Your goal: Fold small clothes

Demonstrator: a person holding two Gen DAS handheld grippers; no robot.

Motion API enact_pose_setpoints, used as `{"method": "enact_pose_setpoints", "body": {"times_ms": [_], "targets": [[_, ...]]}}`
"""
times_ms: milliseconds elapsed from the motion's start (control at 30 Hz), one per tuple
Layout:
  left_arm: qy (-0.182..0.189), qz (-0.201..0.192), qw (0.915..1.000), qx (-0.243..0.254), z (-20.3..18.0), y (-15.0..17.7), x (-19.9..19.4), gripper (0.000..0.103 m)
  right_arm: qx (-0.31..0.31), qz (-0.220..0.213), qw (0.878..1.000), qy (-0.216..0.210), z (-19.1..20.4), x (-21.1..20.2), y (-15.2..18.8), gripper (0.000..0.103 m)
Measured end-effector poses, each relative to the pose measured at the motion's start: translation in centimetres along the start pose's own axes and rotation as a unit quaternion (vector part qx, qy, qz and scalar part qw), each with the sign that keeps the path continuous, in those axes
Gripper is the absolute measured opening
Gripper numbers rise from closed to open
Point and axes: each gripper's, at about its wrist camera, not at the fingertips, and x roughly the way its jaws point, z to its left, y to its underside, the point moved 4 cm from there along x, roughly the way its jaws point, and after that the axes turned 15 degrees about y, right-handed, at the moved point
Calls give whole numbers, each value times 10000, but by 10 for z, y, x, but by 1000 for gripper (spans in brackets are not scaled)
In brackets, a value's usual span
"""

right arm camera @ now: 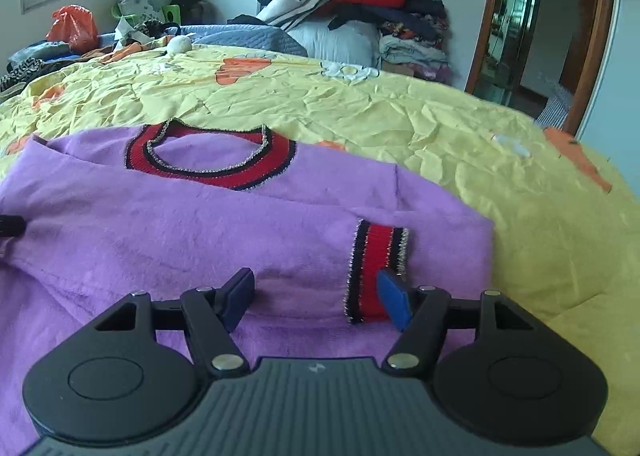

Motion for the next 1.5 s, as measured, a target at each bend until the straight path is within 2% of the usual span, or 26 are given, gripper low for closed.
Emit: {"method": "enact_pose_setpoints", "body": {"times_ms": [267,333,567,667,933,1200,1500], "targets": [[-21,15,10000,1,0,0,0,103,0,-53,9999,-105,11,-4,-5,68],[-30,19,10000,-13,0,0,-1,103,1,-79,9999,-110,15,-3,-8,73],[-73,50,10000,-26,-1,-1,0,103,28,-1,9998,-184,25,8,-9,74],[-88,61,9999,-29,-1,-2,1,103,108,-9,9998,-161,20,12,-5,82],[-188,89,9998,-29,-9,3,-12,103,245,-39,9997,-83,4,1,3,82],[-234,136,9996,70,-28,29,-40,103,161,-26,9995,-256,13,-26,21,83],[-259,227,9991,265,-52,80,-68,103,134,105,9993,-320,19,-60,62,84]]}}
